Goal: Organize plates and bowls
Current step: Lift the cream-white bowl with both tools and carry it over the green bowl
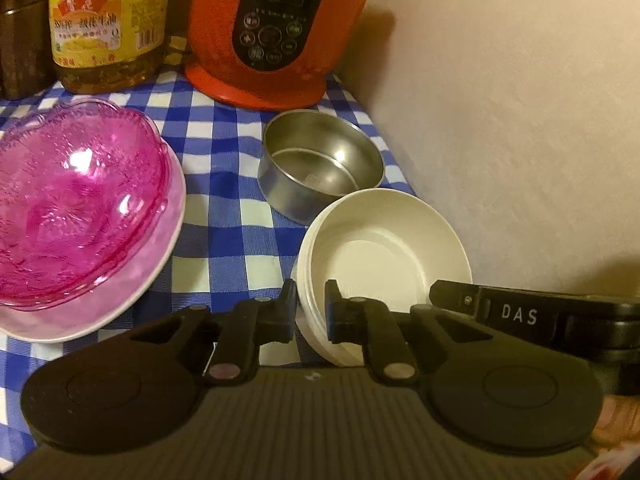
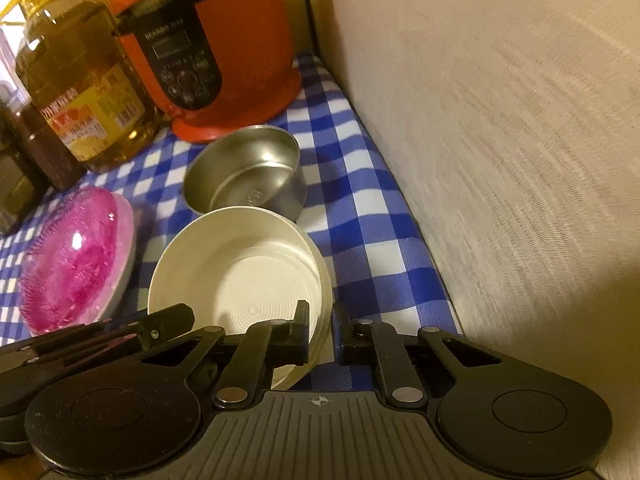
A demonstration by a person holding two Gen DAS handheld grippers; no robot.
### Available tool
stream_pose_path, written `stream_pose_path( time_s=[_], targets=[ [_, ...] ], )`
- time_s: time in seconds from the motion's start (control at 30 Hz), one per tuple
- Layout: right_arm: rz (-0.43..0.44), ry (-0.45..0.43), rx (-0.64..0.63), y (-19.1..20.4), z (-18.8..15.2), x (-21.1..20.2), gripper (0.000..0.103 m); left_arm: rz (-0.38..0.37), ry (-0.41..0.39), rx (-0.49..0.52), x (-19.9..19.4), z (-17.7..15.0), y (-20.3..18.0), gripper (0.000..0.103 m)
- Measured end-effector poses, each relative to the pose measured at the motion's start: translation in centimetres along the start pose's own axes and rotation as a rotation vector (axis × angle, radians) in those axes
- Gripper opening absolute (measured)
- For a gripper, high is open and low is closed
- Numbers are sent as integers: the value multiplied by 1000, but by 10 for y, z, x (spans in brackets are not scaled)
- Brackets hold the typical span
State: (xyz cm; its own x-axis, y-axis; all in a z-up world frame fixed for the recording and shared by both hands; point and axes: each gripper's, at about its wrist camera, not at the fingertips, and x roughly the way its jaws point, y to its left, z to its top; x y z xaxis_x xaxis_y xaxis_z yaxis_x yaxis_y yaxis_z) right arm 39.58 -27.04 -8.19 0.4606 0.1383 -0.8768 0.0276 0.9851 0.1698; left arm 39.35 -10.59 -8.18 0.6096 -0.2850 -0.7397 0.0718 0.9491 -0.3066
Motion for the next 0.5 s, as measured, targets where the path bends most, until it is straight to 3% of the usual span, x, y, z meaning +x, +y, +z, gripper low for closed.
stream_pose_path(
  time_s=[0.5],
  targets=[
    [43, -131, 14, 30, -14, -95, 10, -9, -109, 11, -102, 1, -13, 12]
  ],
)
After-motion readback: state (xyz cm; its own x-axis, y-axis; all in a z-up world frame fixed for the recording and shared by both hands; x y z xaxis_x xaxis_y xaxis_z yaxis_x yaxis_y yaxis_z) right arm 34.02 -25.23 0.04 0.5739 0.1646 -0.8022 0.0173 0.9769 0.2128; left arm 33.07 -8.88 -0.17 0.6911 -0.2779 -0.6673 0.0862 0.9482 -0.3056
